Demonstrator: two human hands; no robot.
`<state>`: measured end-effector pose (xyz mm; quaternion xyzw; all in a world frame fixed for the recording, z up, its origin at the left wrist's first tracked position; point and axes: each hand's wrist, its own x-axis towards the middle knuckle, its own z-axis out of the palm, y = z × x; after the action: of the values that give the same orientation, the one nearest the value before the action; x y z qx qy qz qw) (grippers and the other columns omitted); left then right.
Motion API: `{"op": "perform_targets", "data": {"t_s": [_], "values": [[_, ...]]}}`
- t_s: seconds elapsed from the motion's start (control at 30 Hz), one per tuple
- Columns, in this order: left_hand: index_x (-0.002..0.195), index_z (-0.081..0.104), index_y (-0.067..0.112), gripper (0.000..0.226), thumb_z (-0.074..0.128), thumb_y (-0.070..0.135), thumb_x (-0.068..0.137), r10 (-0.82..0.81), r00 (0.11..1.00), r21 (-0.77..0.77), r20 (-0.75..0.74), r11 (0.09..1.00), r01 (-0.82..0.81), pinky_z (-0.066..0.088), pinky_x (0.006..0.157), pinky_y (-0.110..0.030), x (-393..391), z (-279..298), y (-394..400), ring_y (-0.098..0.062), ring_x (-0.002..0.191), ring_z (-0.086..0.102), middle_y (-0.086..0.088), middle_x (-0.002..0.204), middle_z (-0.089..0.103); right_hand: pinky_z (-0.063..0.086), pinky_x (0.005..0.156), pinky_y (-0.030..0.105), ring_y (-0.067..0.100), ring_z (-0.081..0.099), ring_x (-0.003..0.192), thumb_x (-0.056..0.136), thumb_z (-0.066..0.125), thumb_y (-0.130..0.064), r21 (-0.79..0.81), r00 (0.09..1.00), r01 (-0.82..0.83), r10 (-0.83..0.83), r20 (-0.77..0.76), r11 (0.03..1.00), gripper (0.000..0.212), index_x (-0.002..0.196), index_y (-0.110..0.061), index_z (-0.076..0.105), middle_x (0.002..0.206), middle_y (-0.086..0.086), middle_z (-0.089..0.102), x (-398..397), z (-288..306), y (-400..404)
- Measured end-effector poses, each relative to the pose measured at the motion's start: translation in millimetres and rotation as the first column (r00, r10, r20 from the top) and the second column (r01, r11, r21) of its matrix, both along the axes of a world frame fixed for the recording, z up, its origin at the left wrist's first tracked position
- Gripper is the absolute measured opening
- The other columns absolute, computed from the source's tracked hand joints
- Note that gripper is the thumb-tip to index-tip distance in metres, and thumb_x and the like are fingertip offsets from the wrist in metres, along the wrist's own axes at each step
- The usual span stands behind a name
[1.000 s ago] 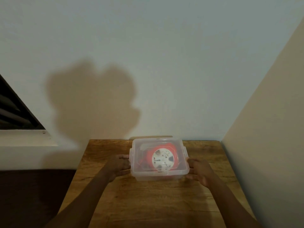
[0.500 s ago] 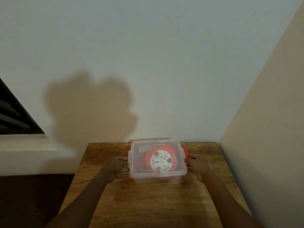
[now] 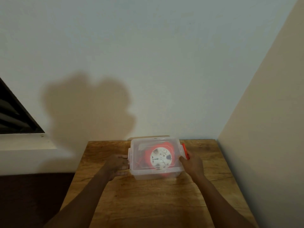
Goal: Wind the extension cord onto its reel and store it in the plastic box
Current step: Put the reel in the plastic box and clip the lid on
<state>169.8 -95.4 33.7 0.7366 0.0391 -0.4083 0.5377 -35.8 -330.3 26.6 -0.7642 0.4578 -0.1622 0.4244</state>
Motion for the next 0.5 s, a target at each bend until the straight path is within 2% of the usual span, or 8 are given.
{"op": "perform_targets", "data": {"t_s": [0.17,0.3,0.43,0.5], "values": [[0.107,0.072,0.001,0.024,0.073,-0.008,0.085,0.007,1.000,-0.019,0.017,1.000,-0.007,0.062,0.087,-0.056,-1.2,-0.9,-0.2,-0.037,0.097,0.075,-0.021,0.107,0.076,0.044,0.058,0.014,0.009,0.060,0.071,0.091,0.066,-0.030,-0.151,0.998,0.008,-0.018,-0.068,0.989,0.038,0.121,-0.008,0.065,0.101,0.006,0.073,-2.2,-4.0,1.7],[0.107,0.071,0.001,0.020,0.068,-0.008,0.090,0.043,0.999,-0.034,0.032,0.999,-0.042,0.063,0.083,-0.053,-0.6,-4.0,-0.1,-0.038,0.093,0.075,-0.022,0.105,0.075,0.045,0.059,0.017,0.009,0.059,0.068,0.092,0.065,-0.030,-0.231,0.994,-0.013,-0.012,-0.107,0.973,0.030,0.112,-0.008,0.068,0.095,0.006,0.073,-0.7,-2.0,2.5],[0.108,0.071,0.003,0.022,0.068,-0.008,0.090,0.055,0.997,-0.020,0.048,0.998,-0.054,0.064,0.077,-0.049,-2.4,-7.7,-2.7,-0.035,0.092,0.075,-0.020,0.105,0.075,0.054,0.057,0.022,0.008,0.061,0.060,0.095,0.061,-0.025,-0.235,0.987,-0.051,0.014,-0.159,0.971,0.019,0.089,-0.010,0.070,0.075,0.001,0.068,1.6,-2.6,2.0],[0.110,0.070,0.003,0.020,0.066,-0.007,0.092,0.063,0.997,-0.020,0.045,0.998,-0.062,0.064,0.072,-0.046,-3.8,-9.2,-3.0,-0.035,0.092,0.076,-0.019,0.106,0.075,0.042,0.048,0.014,0.003,0.058,0.056,0.094,0.060,-0.022,-0.240,0.983,-0.081,0.038,-0.179,0.967,0.017,0.087,-0.011,0.071,0.070,-0.003,0.065,3.1,0.3,-1.1]]}}
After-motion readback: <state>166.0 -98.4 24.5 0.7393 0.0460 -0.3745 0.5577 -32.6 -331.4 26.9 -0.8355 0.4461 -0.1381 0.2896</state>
